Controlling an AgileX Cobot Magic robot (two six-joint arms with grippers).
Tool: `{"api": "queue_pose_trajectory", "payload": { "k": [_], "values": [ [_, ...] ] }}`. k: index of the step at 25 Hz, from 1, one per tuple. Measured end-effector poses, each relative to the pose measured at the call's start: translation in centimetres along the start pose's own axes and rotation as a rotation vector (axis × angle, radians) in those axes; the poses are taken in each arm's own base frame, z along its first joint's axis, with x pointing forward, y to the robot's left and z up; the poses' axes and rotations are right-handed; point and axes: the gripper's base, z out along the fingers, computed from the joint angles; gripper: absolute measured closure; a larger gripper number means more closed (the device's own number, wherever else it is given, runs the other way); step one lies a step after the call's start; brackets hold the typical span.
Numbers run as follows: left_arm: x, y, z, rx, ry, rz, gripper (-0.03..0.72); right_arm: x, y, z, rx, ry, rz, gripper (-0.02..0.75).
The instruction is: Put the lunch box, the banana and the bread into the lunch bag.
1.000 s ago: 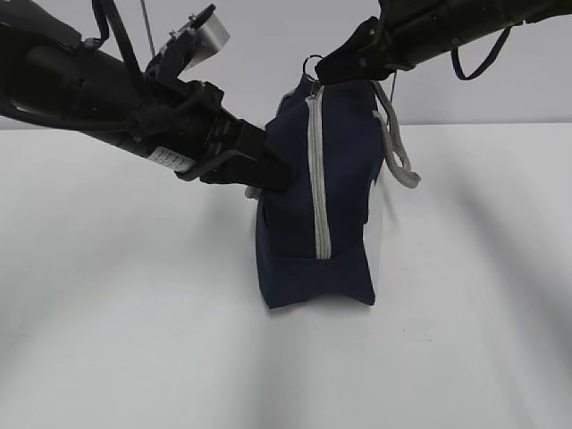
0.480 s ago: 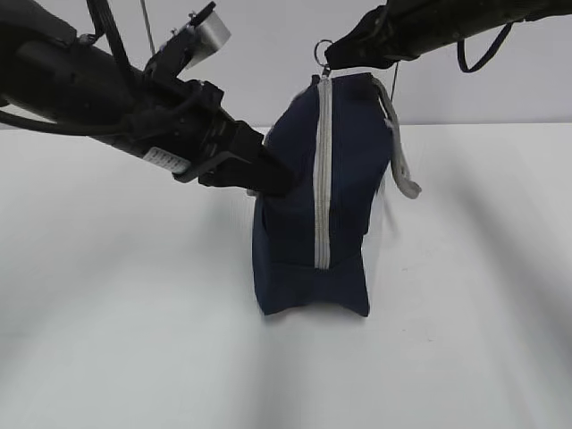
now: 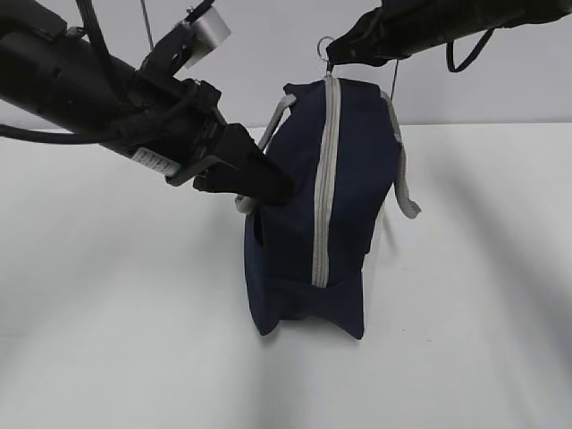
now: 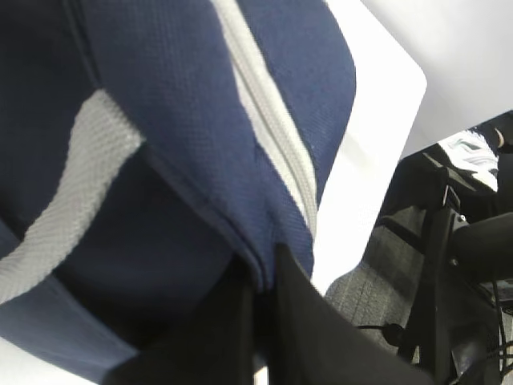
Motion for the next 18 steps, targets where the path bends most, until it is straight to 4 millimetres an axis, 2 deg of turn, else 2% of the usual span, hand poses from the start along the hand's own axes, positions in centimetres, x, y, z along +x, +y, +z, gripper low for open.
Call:
{"api": "queue_pose_trajectory", "payload": {
  "k": [8, 12, 18],
  "values": [
    [0.1, -0.1, 0.0, 0.011, 0.011, 0.002, 0.688, 2.4, -2.7, 4.4, -0.069, 0.017, 0.025, 0.754],
    [0.1, -0.1, 0.0, 0.009, 0.016, 0.006, 0.688, 3.7, -3.5, 5.2, -0.109, 0.038, 0.050, 0.754],
    [0.2, -0.1, 0.0, 0.010, 0.025, 0.006, 0.678, 3.3, -3.4, 4.8, -0.154, 0.044, 0.024, 0.754]
  ]
}}
